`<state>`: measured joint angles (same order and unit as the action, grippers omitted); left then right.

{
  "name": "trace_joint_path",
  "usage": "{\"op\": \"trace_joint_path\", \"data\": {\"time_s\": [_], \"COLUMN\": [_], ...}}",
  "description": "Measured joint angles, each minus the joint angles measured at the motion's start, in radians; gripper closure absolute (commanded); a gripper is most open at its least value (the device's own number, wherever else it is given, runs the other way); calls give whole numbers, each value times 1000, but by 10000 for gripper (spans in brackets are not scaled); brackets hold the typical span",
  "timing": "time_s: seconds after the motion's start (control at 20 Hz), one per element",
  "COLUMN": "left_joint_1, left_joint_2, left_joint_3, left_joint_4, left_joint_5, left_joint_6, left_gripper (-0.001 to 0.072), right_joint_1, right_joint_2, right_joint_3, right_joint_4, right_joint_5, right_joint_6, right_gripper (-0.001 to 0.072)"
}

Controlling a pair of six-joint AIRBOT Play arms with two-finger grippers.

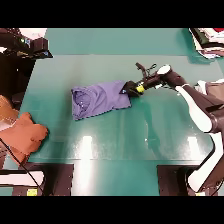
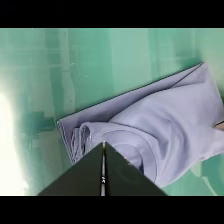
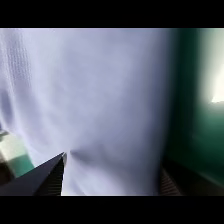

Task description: Fold the shirts.

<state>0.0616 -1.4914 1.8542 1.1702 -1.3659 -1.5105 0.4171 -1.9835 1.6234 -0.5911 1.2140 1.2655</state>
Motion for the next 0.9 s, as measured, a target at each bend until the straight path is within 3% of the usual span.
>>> {"op": "trace_joint_path", "data": {"time_s": [0.1,0.15,0.5,0.9], "left_joint_1": [0,0,-66,-294], "left_joint_2": [0,0,0,0], "left_joint_3": [0,0,0,0], "left_joint_4": [-4,-8,-37,-46], "left_joint_5": [1,1,-3,36], "left_joint_6": [0,0,6,24], "left_gripper": [684,684,684,684], "right_joint_1": [35,49,2,-467], "right_joint_2": [-42,-58,-42,249], "right_joint_3": [49,77,222,263], "right_joint_4": [26,45,45,-210], "right_joint_5": [-6,-6,32,104], "right_joint_6": [0,-1,7,78], "right_gripper": [573,679,695,694]}}
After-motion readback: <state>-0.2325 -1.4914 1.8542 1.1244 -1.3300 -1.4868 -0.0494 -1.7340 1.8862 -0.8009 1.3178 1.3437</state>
